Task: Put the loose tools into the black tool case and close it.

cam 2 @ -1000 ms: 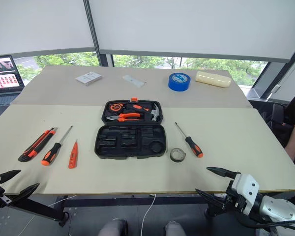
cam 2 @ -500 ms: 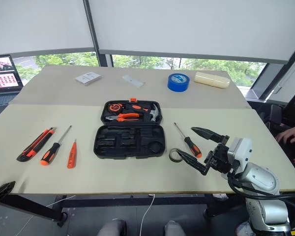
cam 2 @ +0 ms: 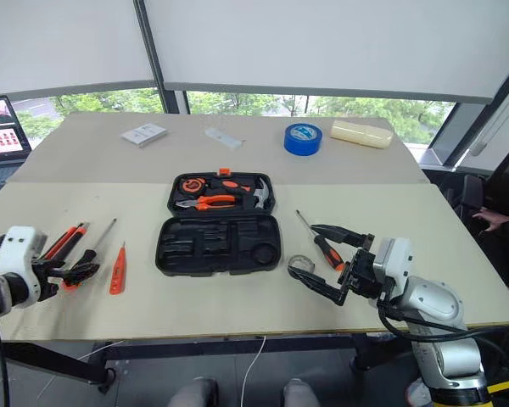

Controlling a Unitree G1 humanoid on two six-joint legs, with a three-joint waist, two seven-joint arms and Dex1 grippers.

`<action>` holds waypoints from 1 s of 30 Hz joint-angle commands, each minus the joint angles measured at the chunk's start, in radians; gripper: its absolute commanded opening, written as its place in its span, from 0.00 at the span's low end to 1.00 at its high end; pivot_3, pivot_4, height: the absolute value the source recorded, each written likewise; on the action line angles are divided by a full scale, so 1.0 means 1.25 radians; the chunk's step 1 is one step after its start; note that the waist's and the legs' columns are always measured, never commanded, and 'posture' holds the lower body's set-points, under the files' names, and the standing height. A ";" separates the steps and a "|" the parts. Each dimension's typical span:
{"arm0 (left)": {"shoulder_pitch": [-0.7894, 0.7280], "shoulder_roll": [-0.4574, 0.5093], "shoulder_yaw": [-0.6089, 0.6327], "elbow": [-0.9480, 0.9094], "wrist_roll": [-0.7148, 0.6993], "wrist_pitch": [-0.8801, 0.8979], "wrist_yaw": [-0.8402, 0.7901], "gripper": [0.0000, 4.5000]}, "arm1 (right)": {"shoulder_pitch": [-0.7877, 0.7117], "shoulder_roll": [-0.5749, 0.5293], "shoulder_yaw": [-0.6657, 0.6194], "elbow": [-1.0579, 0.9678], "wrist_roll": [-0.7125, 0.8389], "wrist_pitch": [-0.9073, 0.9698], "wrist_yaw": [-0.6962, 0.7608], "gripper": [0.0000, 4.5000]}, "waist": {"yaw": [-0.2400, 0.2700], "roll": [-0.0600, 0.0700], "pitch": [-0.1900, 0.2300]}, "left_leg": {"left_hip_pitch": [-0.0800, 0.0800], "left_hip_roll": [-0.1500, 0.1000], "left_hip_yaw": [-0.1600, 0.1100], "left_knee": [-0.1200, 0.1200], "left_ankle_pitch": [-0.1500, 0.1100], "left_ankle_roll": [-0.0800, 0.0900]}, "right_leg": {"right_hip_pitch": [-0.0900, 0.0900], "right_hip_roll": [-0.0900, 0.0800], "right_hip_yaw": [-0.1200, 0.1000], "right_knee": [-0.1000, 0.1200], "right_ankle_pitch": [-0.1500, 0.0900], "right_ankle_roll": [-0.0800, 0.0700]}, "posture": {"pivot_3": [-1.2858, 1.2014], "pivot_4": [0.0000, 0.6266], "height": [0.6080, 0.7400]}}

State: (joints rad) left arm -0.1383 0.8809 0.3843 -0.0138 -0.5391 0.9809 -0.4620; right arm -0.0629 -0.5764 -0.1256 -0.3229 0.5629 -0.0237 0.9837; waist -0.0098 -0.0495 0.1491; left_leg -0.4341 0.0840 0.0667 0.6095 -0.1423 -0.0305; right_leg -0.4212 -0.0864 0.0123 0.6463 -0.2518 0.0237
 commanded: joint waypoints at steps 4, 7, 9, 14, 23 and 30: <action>-0.048 -0.010 -0.036 0.049 0.037 0.010 -0.005 0.53 | 0.002 -0.006 -0.026 -0.001 -0.003 -0.031 0.019 1.00 | 0.003 0.000 0.000 | 0.000 0.000 0.000 0.001 0.000 0.000 | 0.000 0.000 0.000 0.000 0.000 0.000 | 0.52 0.24 1.00; -0.052 0.009 -0.035 0.045 0.055 -0.076 -0.057 0.26 | -0.009 -0.017 -0.048 -0.007 0.008 -0.019 0.010 1.00 | 0.004 0.000 0.000 | 0.000 0.000 0.000 0.002 -0.003 -0.005 | 0.001 -0.001 0.000 0.000 0.000 0.001 | 0.52 0.24 1.00; -0.072 0.033 -0.042 0.017 0.053 -0.140 -0.125 0.19 | -0.026 -0.022 -0.071 -0.020 0.031 0.003 -0.012 1.00 | 0.008 0.000 0.000 | 0.000 0.000 0.000 0.002 -0.003 -0.006 | 0.001 -0.001 0.000 0.000 0.000 0.001 | 0.52 0.24 1.00; -0.201 0.042 -0.132 0.040 0.098 -0.389 -0.310 0.19 | -0.040 -0.060 -0.095 -0.008 0.044 0.031 0.003 1.00 | 0.022 -0.001 0.001 | -0.002 0.000 0.000 0.003 -0.003 -0.006 | 0.000 -0.002 -0.001 0.000 0.000 -0.003 | 0.52 0.24 1.00; -0.564 -0.113 -0.527 0.436 0.424 -0.805 -0.529 0.19 | -0.129 -0.178 -0.077 0.130 -0.008 0.086 0.063 1.00 | 0.025 0.000 0.001 | -0.005 -0.002 0.001 0.008 0.001 0.001 | 0.001 -0.002 0.001 -0.002 0.004 0.005 | 0.52 0.24 1.00; -0.705 -0.212 -0.579 0.721 0.537 -0.979 -0.489 0.19 | -0.120 -0.144 -0.064 0.087 -0.026 0.089 0.033 1.00 | 0.013 0.000 0.002 | -0.011 -0.001 -0.002 0.013 -0.001 0.006 | -0.001 0.001 0.002 -0.002 0.004 0.007 | 0.52 0.24 1.00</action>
State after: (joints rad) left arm -0.9779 0.6285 -0.3506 0.8388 0.1085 -0.1981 -1.1010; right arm -0.2182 -0.7567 -0.1808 -0.1720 0.5322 0.0962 1.0462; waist 0.0069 -0.0496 0.1515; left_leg -0.4476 0.0822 0.0646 0.6260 -0.1441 -0.0230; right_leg -0.4223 -0.0853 0.0141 0.6435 -0.2464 0.0323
